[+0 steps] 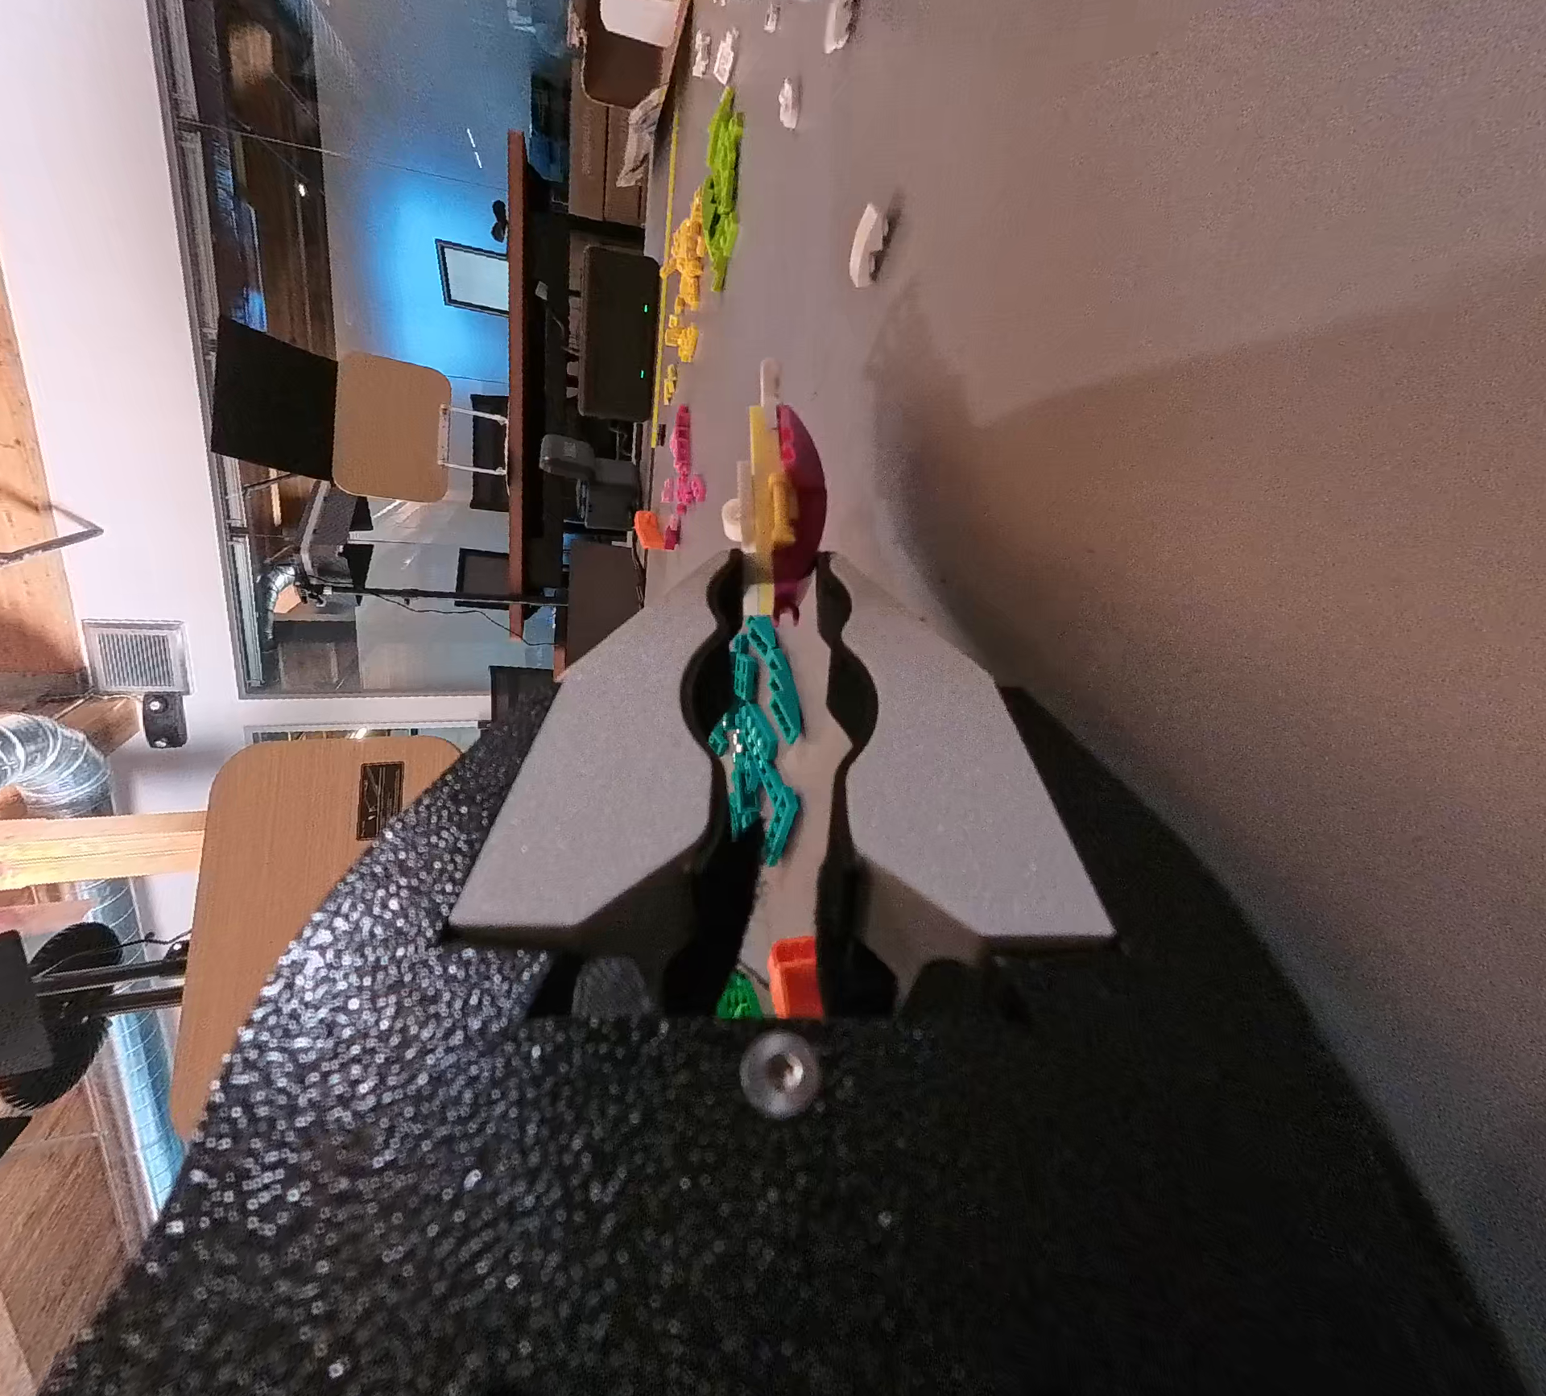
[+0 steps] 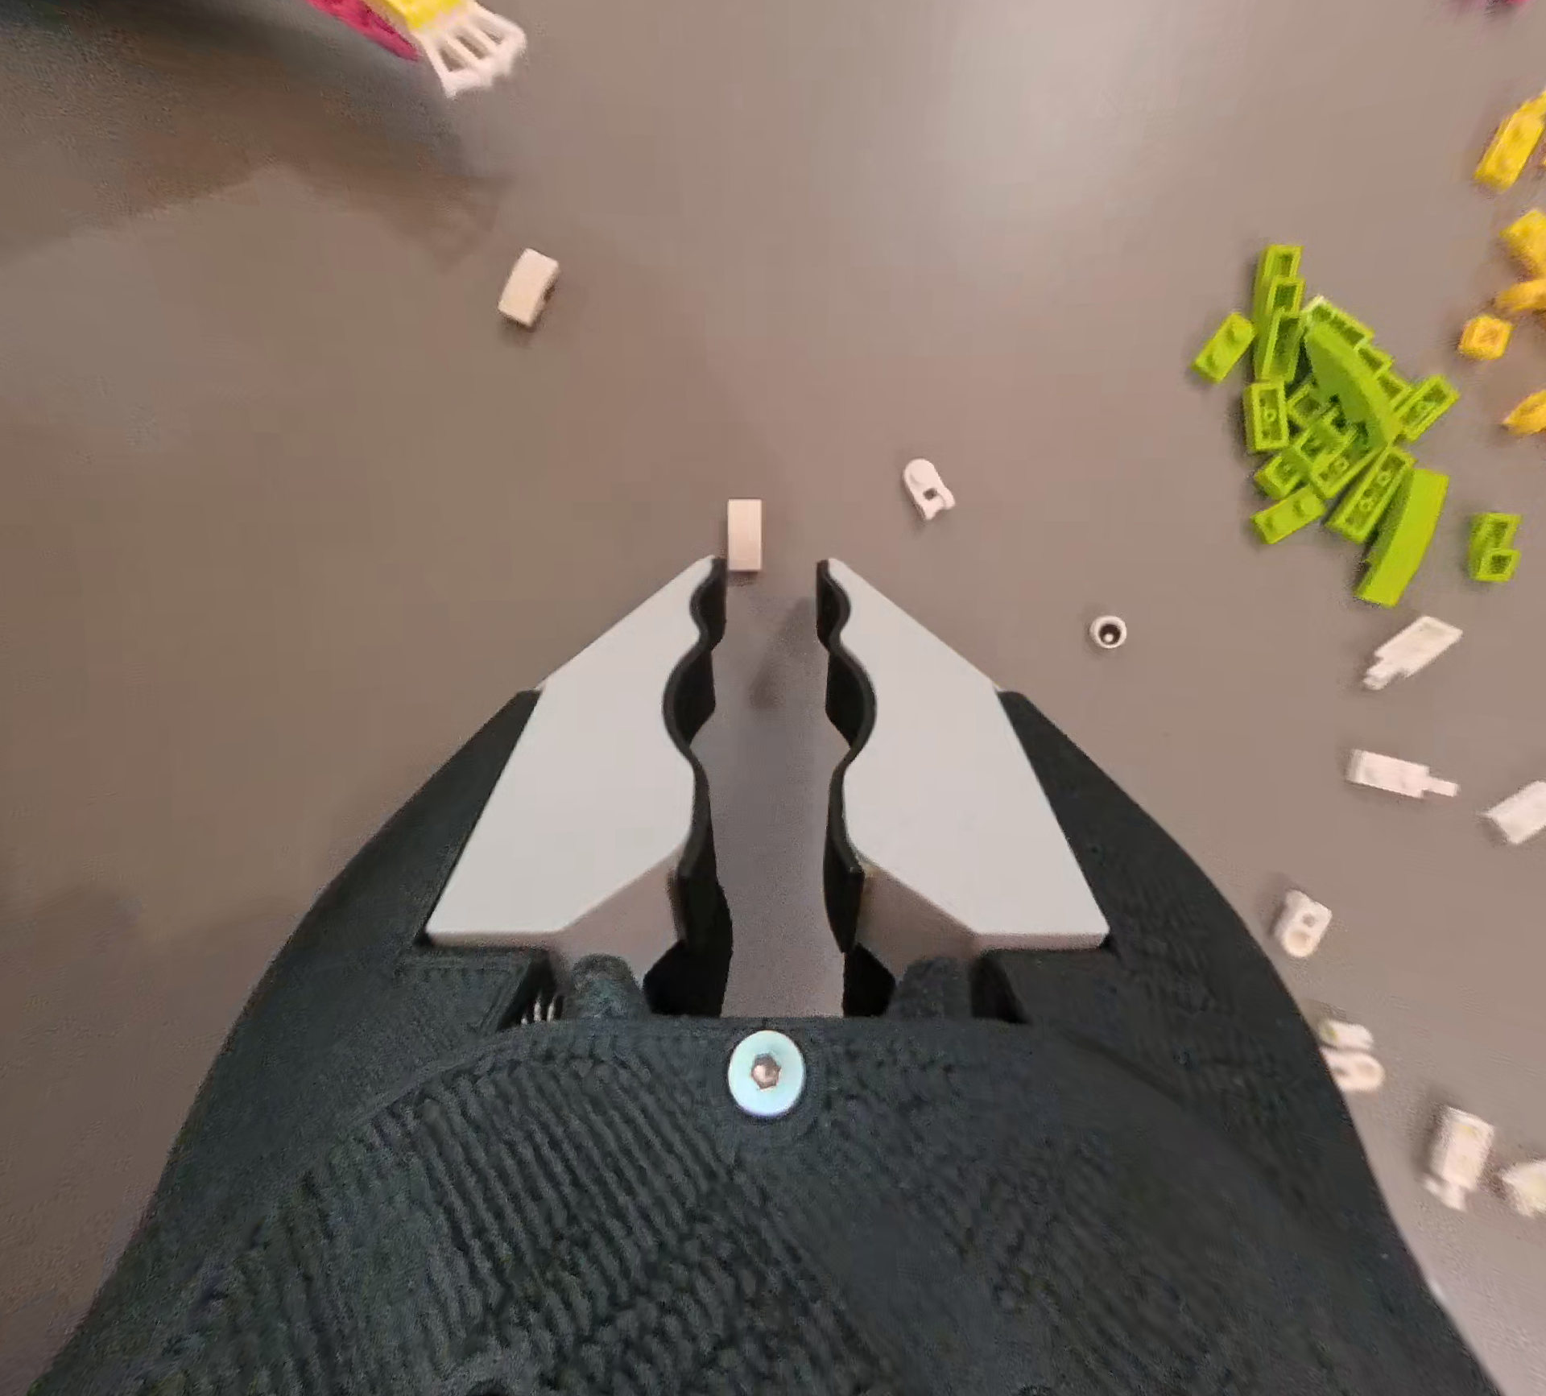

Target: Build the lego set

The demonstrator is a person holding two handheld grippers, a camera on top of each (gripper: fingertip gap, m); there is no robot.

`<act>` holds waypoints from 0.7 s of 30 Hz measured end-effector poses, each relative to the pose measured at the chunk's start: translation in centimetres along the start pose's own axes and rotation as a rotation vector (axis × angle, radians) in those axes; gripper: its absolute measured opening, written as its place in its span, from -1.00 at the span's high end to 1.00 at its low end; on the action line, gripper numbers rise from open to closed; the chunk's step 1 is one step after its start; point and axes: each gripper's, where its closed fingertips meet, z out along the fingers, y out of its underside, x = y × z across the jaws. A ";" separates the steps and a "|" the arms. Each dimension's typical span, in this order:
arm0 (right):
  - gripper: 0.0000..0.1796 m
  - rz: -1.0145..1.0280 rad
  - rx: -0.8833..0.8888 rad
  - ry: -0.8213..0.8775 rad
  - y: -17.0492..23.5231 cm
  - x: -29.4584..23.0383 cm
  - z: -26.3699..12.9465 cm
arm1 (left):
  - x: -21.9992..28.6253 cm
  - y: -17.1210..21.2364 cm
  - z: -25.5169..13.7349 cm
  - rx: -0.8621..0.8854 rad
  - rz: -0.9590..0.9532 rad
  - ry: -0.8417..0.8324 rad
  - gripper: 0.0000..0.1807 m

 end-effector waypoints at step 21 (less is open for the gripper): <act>0.79 0.044 0.048 -0.091 -1.6 -1.4 -0.2 | 0.2 -0.6 0.0 0.034 0.010 0.015 0.84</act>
